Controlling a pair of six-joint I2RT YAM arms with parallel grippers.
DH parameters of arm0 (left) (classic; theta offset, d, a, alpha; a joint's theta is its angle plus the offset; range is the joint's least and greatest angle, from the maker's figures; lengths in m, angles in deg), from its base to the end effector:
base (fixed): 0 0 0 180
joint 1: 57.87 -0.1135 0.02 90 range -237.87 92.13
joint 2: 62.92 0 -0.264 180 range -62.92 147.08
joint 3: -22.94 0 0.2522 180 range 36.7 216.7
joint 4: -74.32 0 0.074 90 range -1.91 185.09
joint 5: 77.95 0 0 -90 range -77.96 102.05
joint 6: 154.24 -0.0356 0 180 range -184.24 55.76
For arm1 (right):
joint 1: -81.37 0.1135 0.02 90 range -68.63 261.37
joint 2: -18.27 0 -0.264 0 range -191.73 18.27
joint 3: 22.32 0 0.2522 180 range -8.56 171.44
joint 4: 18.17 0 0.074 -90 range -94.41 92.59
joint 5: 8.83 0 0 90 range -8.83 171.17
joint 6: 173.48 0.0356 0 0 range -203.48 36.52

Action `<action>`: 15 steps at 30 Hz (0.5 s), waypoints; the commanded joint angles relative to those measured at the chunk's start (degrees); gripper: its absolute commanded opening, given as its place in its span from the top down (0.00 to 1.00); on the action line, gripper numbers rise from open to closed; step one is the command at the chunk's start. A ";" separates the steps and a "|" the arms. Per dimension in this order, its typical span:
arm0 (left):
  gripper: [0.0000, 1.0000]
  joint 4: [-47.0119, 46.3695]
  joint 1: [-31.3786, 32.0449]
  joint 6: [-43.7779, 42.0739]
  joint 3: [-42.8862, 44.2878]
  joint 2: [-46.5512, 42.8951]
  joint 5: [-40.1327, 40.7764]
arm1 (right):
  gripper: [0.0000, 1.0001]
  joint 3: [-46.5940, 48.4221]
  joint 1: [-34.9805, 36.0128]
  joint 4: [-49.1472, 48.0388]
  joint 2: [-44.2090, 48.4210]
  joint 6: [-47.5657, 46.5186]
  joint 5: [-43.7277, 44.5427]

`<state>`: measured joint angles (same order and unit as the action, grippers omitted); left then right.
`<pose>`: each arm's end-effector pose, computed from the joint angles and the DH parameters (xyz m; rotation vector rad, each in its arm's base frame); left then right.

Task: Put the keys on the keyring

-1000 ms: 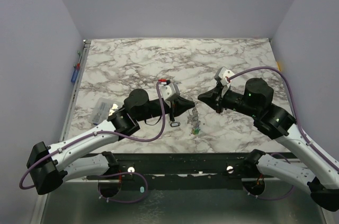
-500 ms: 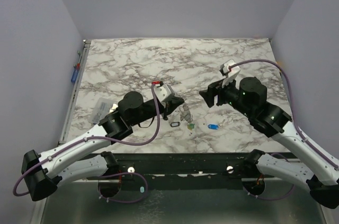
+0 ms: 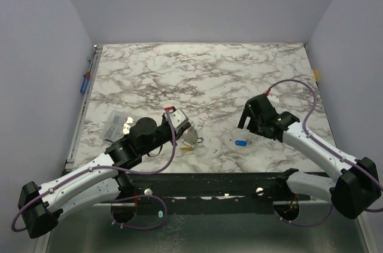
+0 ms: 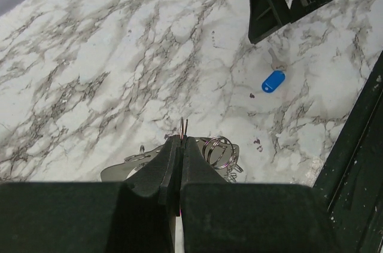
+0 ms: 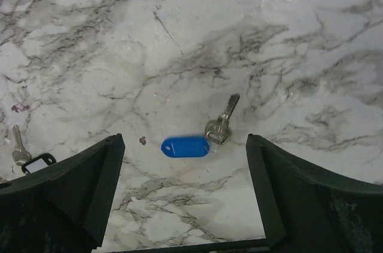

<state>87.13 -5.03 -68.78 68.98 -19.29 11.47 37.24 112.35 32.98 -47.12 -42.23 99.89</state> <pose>0.1137 -0.1506 0.2865 0.8679 1.5701 -0.6198 0.1942 0.1033 0.2376 0.3438 2.4675 0.1034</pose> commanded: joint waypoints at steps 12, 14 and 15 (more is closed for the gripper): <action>1.00 -2.04 -0.26 -1.18 -2.92 -3.68 -2.58 | 0.31 -14.37 -0.07 -2.85 5.76 33.00 1.43; 1.00 -2.02 -0.24 -1.19 -3.07 -3.99 -2.82 | 0.35 -15.67 -0.05 -4.56 5.13 33.30 1.12; 1.00 -2.01 -0.25 -1.21 -3.16 -4.12 -2.98 | 0.37 -16.07 -0.09 -5.30 4.79 33.31 1.24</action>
<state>87.35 -5.03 -69.30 66.20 -22.02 10.48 23.29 112.37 31.95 -41.59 -13.27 100.74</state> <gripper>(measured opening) 0.017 0.661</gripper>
